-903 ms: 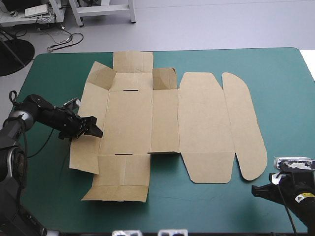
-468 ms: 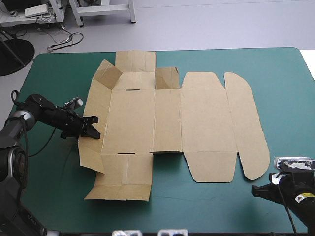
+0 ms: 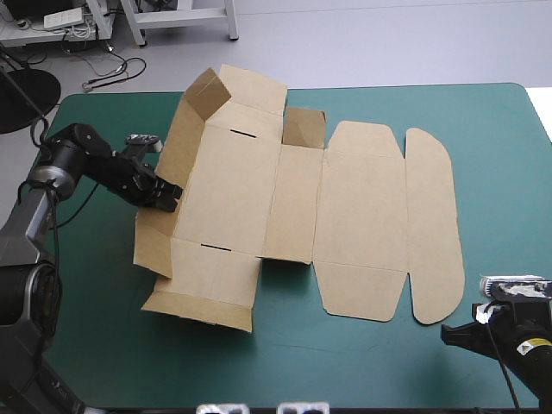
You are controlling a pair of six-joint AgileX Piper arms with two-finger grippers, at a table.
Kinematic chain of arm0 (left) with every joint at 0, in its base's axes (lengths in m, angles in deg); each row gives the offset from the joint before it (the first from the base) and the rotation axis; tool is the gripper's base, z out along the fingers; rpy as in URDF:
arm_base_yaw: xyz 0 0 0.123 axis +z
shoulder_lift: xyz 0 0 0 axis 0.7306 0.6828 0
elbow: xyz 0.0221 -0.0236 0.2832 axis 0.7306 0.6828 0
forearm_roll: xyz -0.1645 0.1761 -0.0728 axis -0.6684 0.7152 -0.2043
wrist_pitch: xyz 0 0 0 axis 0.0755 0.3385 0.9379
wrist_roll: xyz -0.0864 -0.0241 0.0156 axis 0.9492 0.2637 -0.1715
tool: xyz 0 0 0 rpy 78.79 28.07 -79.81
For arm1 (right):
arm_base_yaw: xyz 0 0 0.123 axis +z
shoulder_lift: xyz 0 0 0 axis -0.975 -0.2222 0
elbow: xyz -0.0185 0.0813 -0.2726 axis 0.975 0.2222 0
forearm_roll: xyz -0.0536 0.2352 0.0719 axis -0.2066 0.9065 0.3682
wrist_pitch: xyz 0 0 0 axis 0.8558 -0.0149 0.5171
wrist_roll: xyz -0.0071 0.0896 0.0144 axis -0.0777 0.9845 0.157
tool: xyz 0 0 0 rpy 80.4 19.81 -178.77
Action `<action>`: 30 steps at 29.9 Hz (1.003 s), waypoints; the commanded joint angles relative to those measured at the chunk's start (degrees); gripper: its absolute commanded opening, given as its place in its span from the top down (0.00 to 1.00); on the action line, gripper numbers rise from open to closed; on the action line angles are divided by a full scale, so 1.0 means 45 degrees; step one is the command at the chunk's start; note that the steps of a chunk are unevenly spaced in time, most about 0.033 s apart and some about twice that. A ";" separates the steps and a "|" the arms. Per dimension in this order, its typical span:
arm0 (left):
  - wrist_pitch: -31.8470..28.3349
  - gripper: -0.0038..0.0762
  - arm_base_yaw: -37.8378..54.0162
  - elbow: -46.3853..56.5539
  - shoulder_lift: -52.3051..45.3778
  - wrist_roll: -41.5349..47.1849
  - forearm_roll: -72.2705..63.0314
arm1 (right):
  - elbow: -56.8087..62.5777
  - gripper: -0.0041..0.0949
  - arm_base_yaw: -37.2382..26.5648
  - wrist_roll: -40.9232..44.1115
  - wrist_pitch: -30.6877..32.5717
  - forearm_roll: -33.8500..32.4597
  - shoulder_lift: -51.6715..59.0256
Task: Fold the box
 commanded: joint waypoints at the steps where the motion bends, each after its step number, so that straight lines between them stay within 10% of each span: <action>1: 0.0978 0.96 -0.1372 -0.1689 -0.0956 -0.0323 0.1243 | -0.0323 0.98 0.0011 -0.0084 -0.0597 0.0216 -0.0086; 30: -0.3233 0.96 -1.0715 -0.5323 -0.0964 -0.2158 1.2632 | -0.0323 0.98 0.0011 -0.0119 -0.0719 0.0216 -0.0086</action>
